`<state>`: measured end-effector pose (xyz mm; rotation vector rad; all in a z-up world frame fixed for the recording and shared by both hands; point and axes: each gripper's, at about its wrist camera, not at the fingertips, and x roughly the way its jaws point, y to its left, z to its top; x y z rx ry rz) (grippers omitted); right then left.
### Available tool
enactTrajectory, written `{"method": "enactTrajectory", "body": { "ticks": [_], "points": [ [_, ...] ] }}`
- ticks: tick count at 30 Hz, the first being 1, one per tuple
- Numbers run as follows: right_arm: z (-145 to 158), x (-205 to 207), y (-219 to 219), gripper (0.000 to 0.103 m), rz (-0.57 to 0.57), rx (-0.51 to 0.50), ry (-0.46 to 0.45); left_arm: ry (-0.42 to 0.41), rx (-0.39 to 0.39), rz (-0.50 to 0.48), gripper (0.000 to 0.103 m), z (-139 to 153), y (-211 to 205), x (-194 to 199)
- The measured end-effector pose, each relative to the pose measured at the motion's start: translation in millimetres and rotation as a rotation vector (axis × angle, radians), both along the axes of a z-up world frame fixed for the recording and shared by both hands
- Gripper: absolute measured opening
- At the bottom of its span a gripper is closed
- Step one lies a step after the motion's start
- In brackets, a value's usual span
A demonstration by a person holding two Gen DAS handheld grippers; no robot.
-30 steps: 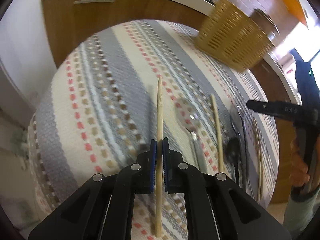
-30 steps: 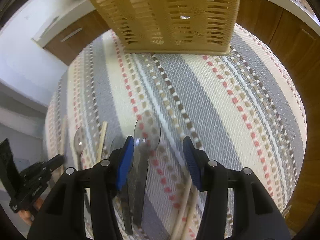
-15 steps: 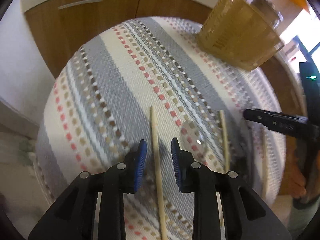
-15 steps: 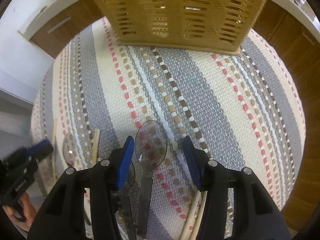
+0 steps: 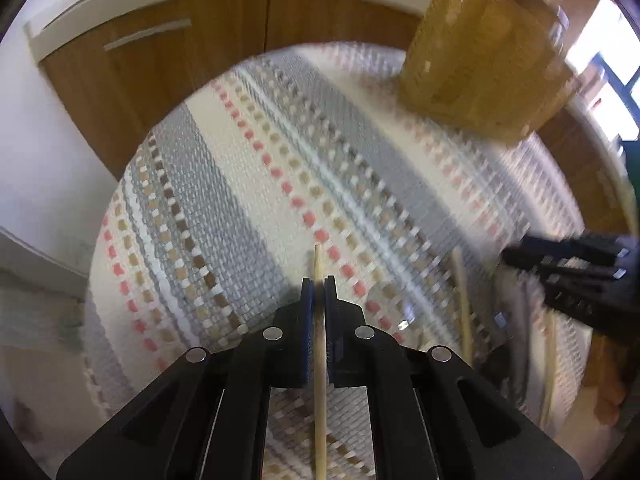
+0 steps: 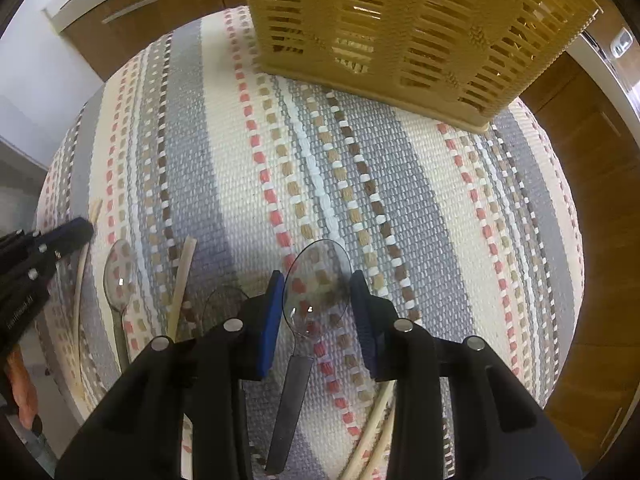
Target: Organize utensils
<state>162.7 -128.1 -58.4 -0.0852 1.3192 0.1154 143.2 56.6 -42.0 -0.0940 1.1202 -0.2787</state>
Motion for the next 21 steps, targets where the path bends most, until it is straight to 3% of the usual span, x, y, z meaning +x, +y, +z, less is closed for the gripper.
{"method": "enactTrajectory", "body": {
  "ticks": [3, 8, 12, 18, 21],
  "points": [
    [8, -11, -1, 0.031, 0.023, -0.001, -0.042, -0.07, -0.059, 0.008, 0.003, 15, 6, -12],
    [35, -40, -6, 0.031, 0.053, 0.07, -0.16, -0.302, -0.131, 0.007, 0.003, 60, 5, -39],
    [58, -64, -15, 0.031, 0.063, 0.059, -0.303, -0.44, -0.106, 0.017, 0.003, 81, -8, -51],
    [89, -85, -36, 0.03, 0.071, 0.102, -0.421, -0.591, -0.098, 0.025, 0.003, 108, -24, -71],
    [118, -97, -49, 0.03, 0.072, 0.106, -0.499, -0.681, -0.121, 0.013, 0.003, 126, -25, -85]
  ]
}}
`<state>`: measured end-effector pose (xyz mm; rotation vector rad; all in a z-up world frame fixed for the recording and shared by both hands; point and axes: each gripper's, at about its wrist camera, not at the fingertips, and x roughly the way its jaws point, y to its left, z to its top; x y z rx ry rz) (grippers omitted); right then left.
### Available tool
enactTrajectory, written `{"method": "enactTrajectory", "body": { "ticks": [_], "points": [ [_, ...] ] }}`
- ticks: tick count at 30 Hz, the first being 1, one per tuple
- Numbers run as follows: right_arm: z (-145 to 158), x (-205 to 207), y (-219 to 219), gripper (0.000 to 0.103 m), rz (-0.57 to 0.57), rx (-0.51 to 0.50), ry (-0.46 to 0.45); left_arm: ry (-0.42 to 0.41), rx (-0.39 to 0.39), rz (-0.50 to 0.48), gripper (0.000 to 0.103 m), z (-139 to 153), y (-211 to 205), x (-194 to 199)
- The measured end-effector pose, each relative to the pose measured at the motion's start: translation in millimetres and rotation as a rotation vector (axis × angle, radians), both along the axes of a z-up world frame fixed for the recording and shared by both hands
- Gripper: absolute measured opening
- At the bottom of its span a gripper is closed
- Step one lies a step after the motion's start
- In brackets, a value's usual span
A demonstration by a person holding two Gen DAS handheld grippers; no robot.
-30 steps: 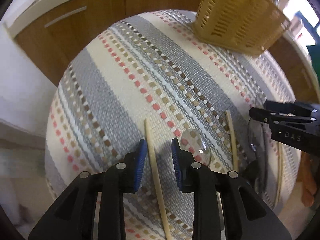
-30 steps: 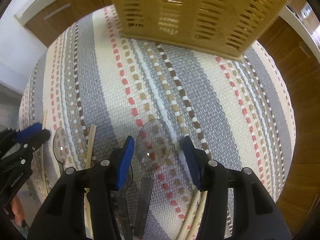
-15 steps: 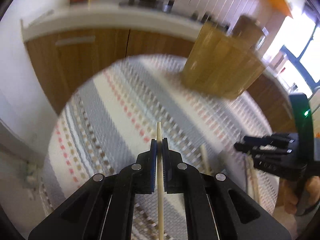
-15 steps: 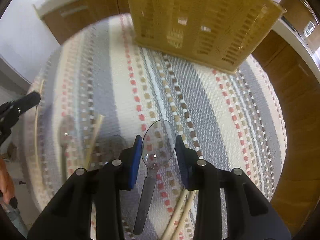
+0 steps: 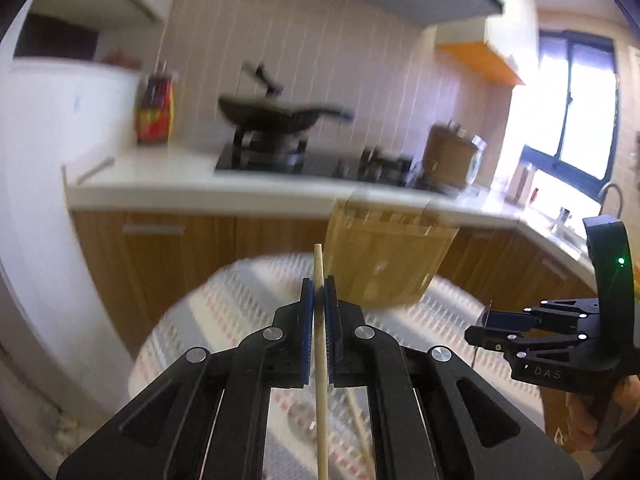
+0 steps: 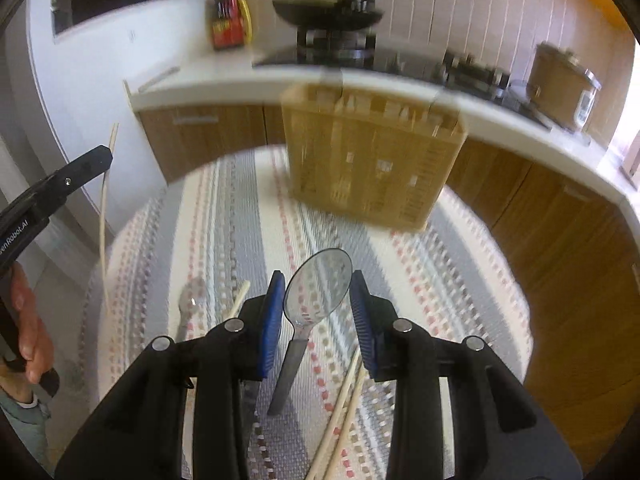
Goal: Organize utensils
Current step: 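Lift the chopstick and spoon and carry both over the yellow basket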
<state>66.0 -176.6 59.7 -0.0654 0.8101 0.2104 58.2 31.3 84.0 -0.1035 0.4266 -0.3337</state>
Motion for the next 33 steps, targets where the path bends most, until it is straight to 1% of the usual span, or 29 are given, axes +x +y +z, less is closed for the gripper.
{"method": "enactTrajectory", "body": {
  "ticks": [3, 7, 9, 12, 15, 18, 21, 23, 26, 30, 33],
  "points": [
    [27, -4, -8, 0.03, -0.01, 0.017, -0.083, -0.093, -0.018, 0.018, 0.003, 22, -4, -3],
    [56, -6, -21, 0.03, -0.034, 0.044, -0.164, -0.165, -0.075, 0.019, 0.003, 46, -8, 4],
    [73, -1, -28, 0.03, -0.057, 0.052, -0.21, -0.191, -0.093, 0.005, 0.003, 57, -11, 7],
    [96, 8, -39, 0.029, -0.075, 0.056, -0.247, -0.224, -0.094, -0.044, 0.003, 76, -24, 27],
    [118, 19, -42, 0.029, -0.102, 0.027, -0.305, -0.266, -0.094, -0.067, 0.003, 94, -38, 49],
    [132, 37, -48, 0.029, -0.127, 0.016, -0.353, -0.308, -0.117, -0.076, 0.003, 106, -52, 74],
    [142, 60, -56, 0.029, -0.146, 0.026, -0.373, -0.33, -0.124, -0.074, 0.003, 108, -62, 99],
    [147, 75, -62, 0.029, -0.169, 0.014, -0.387, -0.337, -0.128, -0.08, 0.003, 105, -67, 119],
    [147, 97, -70, 0.029, -0.202, -0.008, -0.406, -0.349, -0.104, -0.08, 0.003, 100, -74, 146],
    [136, 122, -80, 0.029, -0.241, -0.041, -0.414, -0.331, -0.134, -0.063, 0.003, 85, -73, 181],
    [120, 137, -85, 0.029, -0.258, -0.063, -0.403, -0.328, -0.129, -0.037, 0.003, 71, -71, 199]
  ]
}}
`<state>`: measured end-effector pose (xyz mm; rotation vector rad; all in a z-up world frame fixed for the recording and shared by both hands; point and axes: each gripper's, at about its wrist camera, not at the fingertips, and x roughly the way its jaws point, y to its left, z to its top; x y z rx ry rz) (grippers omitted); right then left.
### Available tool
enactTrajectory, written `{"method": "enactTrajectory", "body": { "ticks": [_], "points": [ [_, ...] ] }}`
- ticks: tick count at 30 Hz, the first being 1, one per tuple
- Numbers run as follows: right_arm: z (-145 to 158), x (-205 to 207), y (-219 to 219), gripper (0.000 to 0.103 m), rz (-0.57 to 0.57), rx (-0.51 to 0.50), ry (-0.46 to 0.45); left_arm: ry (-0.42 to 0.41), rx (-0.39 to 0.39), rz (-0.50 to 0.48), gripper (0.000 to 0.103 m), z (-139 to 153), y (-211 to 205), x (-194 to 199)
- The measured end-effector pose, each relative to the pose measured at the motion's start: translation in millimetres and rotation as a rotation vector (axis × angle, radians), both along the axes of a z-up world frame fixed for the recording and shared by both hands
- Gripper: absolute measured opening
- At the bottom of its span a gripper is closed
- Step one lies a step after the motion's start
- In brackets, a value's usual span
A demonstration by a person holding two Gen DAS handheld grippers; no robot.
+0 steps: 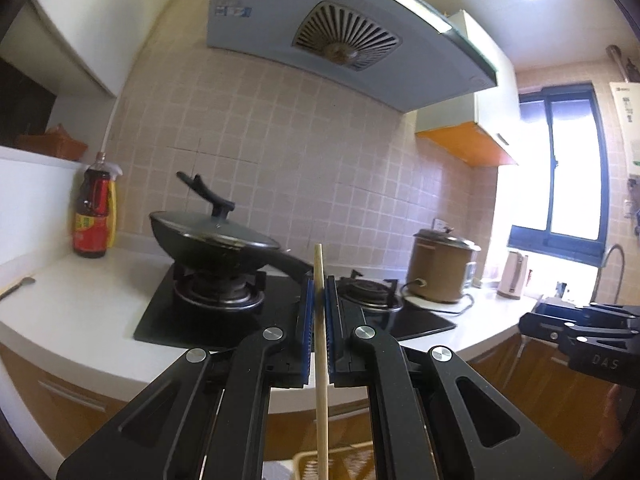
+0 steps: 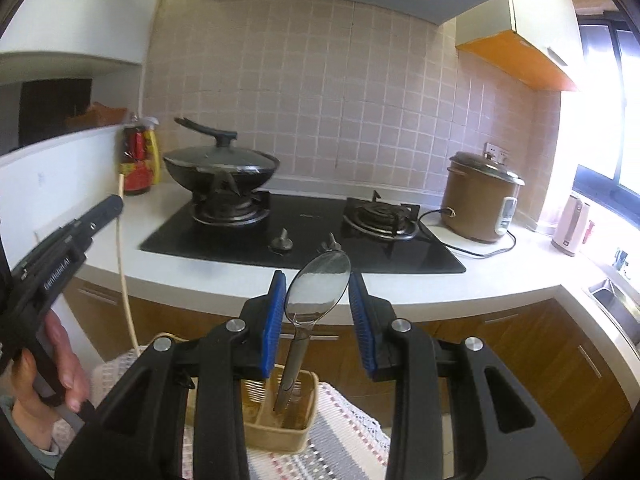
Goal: Organize utensils
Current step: 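Lift the chopstick and spoon and carry both over the yellow basket, then open both grippers to drop the chopstick and spoon into the basket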
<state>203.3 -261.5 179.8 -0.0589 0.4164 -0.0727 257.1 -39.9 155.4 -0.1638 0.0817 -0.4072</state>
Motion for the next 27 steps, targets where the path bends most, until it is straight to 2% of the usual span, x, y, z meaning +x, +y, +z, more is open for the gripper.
{"method": "enactTrajectory", "body": {
  "ticks": [5, 8, 17, 20, 25, 27],
  "points": [
    [-24, 18, -3, 0.029, -0.014, -0.023, 0.035, 0.003, -0.035, 0.027, 0.003, -19, 2, 15],
    [-33, 22, -6, 0.029, -0.016, -0.016, 0.045, -0.009, -0.026, 0.04, 0.003, -27, -4, 16],
    [-51, 23, -2, 0.029, -0.013, -0.028, 0.066, -0.039, 0.068, 0.063, 0.004, -50, -19, -11],
    [-52, 20, -2, 0.03, -0.009, -0.019, 0.076, -0.025, 0.083, 0.055, 0.005, -52, -19, -19],
    [-46, 12, -5, 0.031, 0.004, 0.0, 0.078, -0.015, 0.114, 0.028, 0.03, -43, -16, -37],
    [-43, 6, -8, 0.036, 0.005, 0.011, 0.075, -0.013, 0.102, 0.024, 0.033, -40, -12, -45]
  ]
}}
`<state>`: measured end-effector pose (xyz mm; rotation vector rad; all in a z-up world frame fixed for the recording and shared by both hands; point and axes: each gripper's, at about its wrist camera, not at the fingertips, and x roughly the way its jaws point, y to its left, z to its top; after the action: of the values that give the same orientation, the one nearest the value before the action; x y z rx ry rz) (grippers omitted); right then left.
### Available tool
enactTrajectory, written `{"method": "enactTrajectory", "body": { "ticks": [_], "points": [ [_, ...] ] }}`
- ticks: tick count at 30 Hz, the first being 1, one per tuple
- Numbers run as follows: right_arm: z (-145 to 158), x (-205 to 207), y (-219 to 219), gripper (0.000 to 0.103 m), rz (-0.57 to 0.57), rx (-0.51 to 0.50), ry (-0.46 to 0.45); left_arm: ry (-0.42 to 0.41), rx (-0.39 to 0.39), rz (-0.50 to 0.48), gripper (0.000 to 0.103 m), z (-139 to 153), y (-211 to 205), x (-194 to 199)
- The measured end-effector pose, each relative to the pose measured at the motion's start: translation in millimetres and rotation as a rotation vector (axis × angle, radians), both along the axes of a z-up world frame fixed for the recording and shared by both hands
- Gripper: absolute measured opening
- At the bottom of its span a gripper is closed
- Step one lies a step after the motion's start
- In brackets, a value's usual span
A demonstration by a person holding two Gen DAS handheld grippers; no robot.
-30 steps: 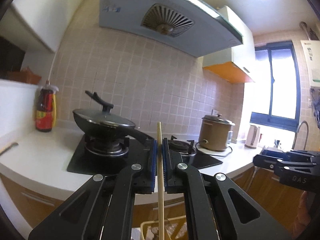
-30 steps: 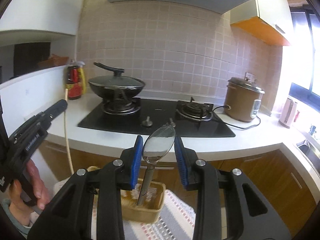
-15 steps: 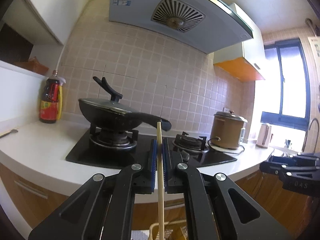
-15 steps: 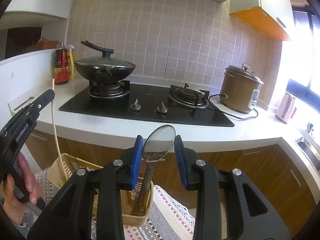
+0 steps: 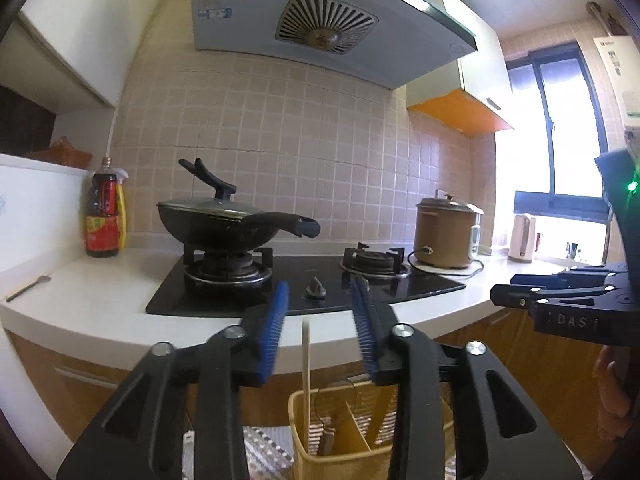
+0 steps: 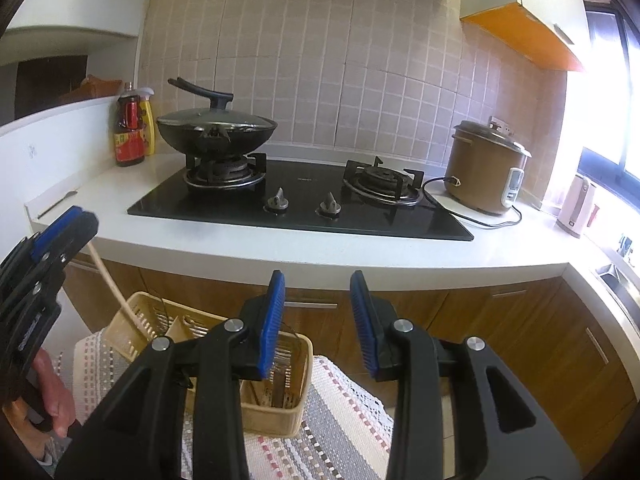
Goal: Organize utensils
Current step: 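Open both grippers to drop the chopstick and spoon into the basket, then move both grippers back down toward the remaining clear spoons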
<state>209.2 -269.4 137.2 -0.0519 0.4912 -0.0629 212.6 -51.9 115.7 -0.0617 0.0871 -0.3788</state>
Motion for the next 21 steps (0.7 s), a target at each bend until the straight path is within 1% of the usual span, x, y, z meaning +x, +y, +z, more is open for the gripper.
{"method": "enactTrajectory", "body": {
  "ticks": [1, 4, 10, 12, 15, 17, 19, 21],
  "points": [
    [2, -5, -1, 0.04, 0.003, 0.006, -0.003, 0.004, -0.006, -0.005, 0.033, 3, 3, -5],
    [9, -20, -2, 0.04, -0.001, 0.002, -0.02, 0.008, -0.023, -0.005, 0.033, 11, 13, -21],
    [20, -60, -5, 0.04, 0.002, 0.036, -0.026, 0.032, -0.038, -0.01, 0.033, 29, 36, -66],
    [20, -72, -5, 0.04, 0.005, 0.047, -0.022, 0.081, -0.064, -0.037, 0.033, 32, 47, -79],
    [16, -92, -4, 0.04, 0.017, 0.068, -0.006, 0.13, -0.089, -0.052, 0.033, 33, 61, -97],
    [13, -104, -3, 0.04, 0.018, 0.082, 0.008, 0.156, -0.083, -0.05, 0.033, 30, 66, -109],
    [7, -115, -2, 0.04, 0.019, 0.096, 0.03, 0.211, -0.066, -0.059, 0.033, 24, 71, -119],
    [1, -124, -3, 0.04, 0.022, 0.117, 0.051, 0.287, -0.055, -0.077, 0.033, 13, 76, -126]
  ]
}}
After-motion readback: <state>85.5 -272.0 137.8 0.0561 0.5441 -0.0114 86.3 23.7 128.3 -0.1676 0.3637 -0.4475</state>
